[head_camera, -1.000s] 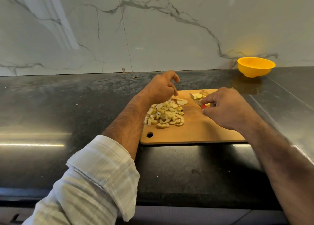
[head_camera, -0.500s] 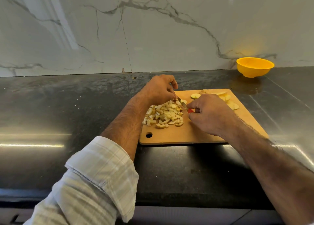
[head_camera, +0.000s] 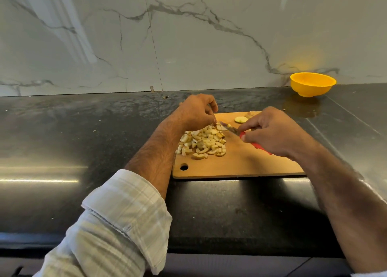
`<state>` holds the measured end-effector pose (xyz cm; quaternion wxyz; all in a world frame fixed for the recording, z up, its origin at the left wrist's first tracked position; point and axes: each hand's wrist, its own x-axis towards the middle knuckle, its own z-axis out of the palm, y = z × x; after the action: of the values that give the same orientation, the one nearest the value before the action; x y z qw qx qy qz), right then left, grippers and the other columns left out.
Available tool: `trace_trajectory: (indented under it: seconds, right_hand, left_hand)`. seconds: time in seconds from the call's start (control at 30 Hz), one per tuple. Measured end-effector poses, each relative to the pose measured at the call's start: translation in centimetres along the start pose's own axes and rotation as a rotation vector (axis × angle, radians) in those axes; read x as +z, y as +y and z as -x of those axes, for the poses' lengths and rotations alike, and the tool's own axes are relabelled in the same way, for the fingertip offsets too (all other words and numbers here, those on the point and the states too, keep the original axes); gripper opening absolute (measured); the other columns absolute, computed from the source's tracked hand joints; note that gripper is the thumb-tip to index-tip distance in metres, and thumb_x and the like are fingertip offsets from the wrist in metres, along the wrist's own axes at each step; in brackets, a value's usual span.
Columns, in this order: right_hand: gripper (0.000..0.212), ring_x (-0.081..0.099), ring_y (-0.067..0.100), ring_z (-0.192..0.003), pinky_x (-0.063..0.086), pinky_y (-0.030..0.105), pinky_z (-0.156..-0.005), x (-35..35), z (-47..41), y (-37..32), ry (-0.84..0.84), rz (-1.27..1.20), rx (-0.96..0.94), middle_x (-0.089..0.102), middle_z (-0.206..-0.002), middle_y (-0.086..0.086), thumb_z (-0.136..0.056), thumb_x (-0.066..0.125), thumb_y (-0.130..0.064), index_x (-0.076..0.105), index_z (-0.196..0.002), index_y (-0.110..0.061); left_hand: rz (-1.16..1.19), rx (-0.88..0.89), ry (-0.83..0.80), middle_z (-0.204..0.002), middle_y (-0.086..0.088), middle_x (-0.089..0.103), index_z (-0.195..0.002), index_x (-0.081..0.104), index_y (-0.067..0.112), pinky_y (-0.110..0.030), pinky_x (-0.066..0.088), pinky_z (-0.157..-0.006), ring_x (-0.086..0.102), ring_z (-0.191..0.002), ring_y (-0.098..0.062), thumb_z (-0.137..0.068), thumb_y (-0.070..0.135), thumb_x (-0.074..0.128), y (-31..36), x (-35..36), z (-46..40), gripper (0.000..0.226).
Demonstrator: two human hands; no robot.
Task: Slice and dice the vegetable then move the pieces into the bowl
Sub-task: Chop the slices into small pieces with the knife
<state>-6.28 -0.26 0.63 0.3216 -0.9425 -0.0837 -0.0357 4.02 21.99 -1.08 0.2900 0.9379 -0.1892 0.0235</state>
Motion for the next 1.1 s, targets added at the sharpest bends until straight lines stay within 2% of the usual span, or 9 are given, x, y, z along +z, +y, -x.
trace_trajectory:
  seconds: [0.13, 0.23, 0.33, 0.37, 0.5, 0.73, 0.93, 1.0, 1.1]
  right_hand:
    - [0.026, 0.053, 0.011, -0.067, 0.039, 0.023, -0.057, 0.4, -0.3, 1.4, 0.100, 0.079, 0.004, 0.058, -0.069, -0.017, -0.093, 0.073, -0.019, 0.081, -0.117, -0.028]
    - [0.031, 0.052, 0.009, -0.078, 0.041, 0.024, -0.064, 1.0, -0.7, 1.3, 0.054, 0.173, 0.032, 0.055, -0.083, -0.017, -0.094, 0.073, -0.023, 0.076, -0.125, -0.029]
    - [0.036, 0.057, 0.013, -0.102, 0.054, 0.033, -0.089, 1.7, -0.6, 0.8, 0.020, 0.237, 0.000, 0.066, -0.114, -0.010, -0.097, 0.069, -0.029, 0.072, -0.133, -0.032]
    - [0.037, 0.057, 0.012, -0.103, 0.054, 0.034, -0.092, 1.9, -0.6, 0.7, 0.008, 0.246, -0.018, 0.065, -0.112, -0.011, -0.097, 0.067, -0.030, 0.070, -0.134, -0.033]
    - [0.038, 0.052, 0.008, -0.096, 0.046, 0.028, -0.081, 2.3, -0.4, 0.4, -0.025, 0.278, -0.121, 0.054, -0.095, -0.018, -0.098, 0.064, -0.034, 0.069, -0.136, -0.035]
    - [0.036, 0.059, 0.009, -0.075, 0.043, 0.024, -0.063, 1.0, -0.6, 1.3, 0.107, 0.162, -0.062, 0.062, -0.078, -0.018, -0.099, 0.069, -0.030, 0.070, -0.135, -0.030]
    - [0.035, 0.063, 0.010, -0.077, 0.056, 0.029, -0.076, 1.4, -0.3, 0.9, 0.117, 0.150, -0.088, 0.069, -0.082, -0.014, -0.098, 0.071, -0.030, 0.072, -0.133, -0.029]
    - [0.033, 0.063, 0.010, -0.077, 0.053, 0.027, -0.071, 1.4, -0.4, 0.9, 0.119, 0.149, -0.093, 0.069, -0.081, -0.014, -0.097, 0.072, -0.030, 0.074, -0.130, -0.029]
    - [0.032, 0.061, 0.011, -0.076, 0.046, 0.024, -0.063, 1.2, -0.5, 1.1, 0.135, 0.155, -0.083, 0.066, -0.080, -0.015, -0.097, 0.073, -0.031, 0.074, -0.129, -0.030]
  left_hand:
    - [0.100, 0.030, 0.079, -0.080, 0.005, 0.078, -0.106, 0.069, 0.021, -0.033, 0.063, -0.078, 0.075, -0.078, -0.006, -0.088, 0.005, 0.073, -0.2, -0.4, 0.1, 0.024]
    - [0.099, 0.037, 0.154, -0.078, 0.005, 0.076, -0.104, 0.070, 0.019, -0.026, 0.056, -0.067, 0.073, -0.073, -0.006, -0.090, 0.007, 0.074, -0.5, -0.9, 0.0, 0.019]
    - [0.088, 0.045, 0.233, -0.076, 0.006, 0.076, -0.100, 0.070, 0.019, -0.031, 0.063, -0.072, 0.073, -0.072, -0.005, -0.091, 0.015, 0.076, -1.0, -1.2, -0.1, 0.012]
    - [0.088, 0.047, 0.257, -0.076, 0.006, 0.076, -0.099, 0.071, 0.019, -0.032, 0.064, -0.074, 0.073, -0.072, -0.005, -0.091, 0.016, 0.076, -1.2, -1.3, 0.0, 0.010]
    - [0.088, 0.057, 0.333, -0.077, 0.006, 0.075, -0.094, 0.072, 0.020, -0.035, 0.065, -0.076, 0.074, -0.072, -0.003, -0.091, 0.020, 0.077, -1.3, -1.4, 0.0, 0.006]
    - [0.084, 0.109, 0.266, -0.078, 0.005, 0.072, -0.096, 0.074, 0.021, -0.026, 0.059, -0.067, 0.068, -0.071, -0.007, -0.087, 0.038, 0.085, -0.5, -1.0, 0.0, 0.023]
    - [0.030, 0.100, 0.210, -0.074, 0.010, 0.066, -0.088, 0.069, 0.025, -0.030, 0.054, -0.066, 0.060, -0.067, -0.005, -0.081, 0.060, 0.084, 1.0, 1.1, -0.1, 0.039]
    - [0.010, 0.097, 0.195, -0.074, 0.011, 0.065, -0.087, 0.068, 0.028, -0.037, 0.055, -0.071, 0.058, -0.068, -0.005, -0.079, 0.058, 0.087, 1.0, 1.0, -0.1, 0.036]
    - [-0.030, 0.060, 0.160, -0.078, 0.011, 0.066, -0.088, 0.068, 0.029, -0.039, 0.058, -0.076, 0.061, -0.072, -0.005, -0.078, 0.035, 0.093, 0.5, -0.2, 0.0, 0.028]
